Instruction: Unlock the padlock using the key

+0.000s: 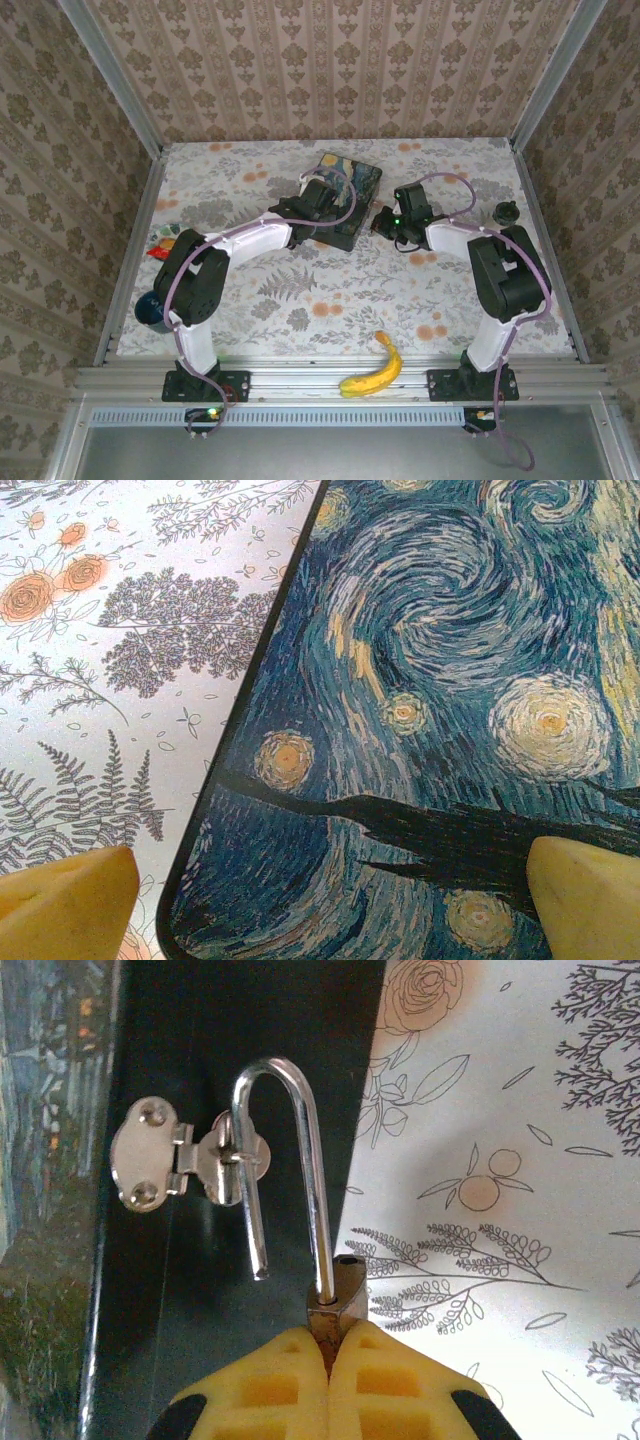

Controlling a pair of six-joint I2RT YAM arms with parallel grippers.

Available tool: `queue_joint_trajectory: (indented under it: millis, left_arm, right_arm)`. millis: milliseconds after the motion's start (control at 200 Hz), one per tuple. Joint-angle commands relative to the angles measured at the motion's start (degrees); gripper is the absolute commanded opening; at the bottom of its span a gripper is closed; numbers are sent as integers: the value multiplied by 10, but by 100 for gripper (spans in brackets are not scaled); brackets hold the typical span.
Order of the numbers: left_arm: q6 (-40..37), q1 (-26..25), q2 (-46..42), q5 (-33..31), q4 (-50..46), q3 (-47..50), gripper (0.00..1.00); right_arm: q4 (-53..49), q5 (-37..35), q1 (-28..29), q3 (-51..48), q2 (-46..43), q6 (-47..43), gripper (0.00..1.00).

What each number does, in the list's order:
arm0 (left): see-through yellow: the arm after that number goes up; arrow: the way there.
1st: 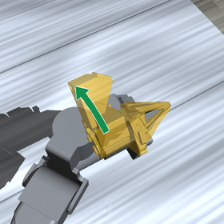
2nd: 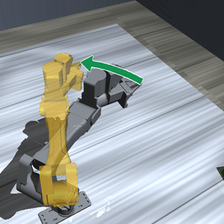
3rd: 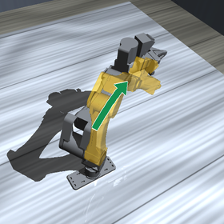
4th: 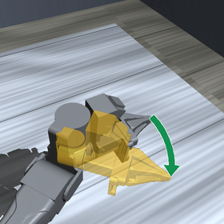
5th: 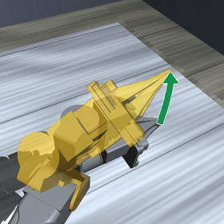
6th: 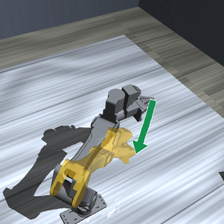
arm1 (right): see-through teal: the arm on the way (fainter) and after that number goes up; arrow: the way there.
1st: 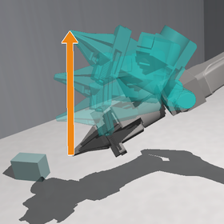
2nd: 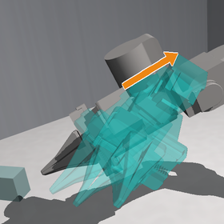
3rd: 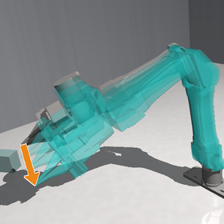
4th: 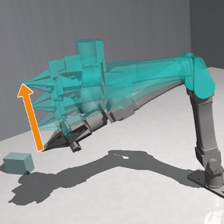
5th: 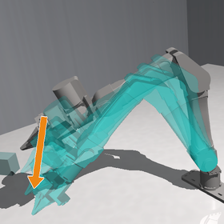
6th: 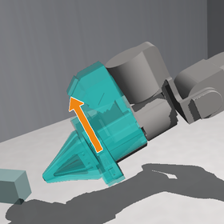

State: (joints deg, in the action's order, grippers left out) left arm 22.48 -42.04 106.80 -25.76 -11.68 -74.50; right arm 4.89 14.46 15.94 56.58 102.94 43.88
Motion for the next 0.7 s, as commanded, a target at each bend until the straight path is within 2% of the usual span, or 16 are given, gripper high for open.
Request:
queue_joint_trajectory:
  millis: [0, 320, 480, 540, 695]
  left_arm:
    - [-3, -1, 17, -2, -58, 21, 100]
    - [1, -1, 17, 5, -56, 25, 100]
    - [5, 6, 13, 5, -54, 32, 100]
    - [-1, 15, 7, 8, -46, 39, 94]
    - [-36, 47, -11, 42, 0, 59, 70]
  right_arm:
    - [41, -10, -17, 22, 19, 35, 0]
    - [45, -11, -28, 70, 56, 47, 0]
    - [2, -17, -40, 81, 37, 32, 0]
    - [-38, -23, -42, 81, 18, 13, 0]
    - [-162, -25, -42, 68, -37, -64, 0]
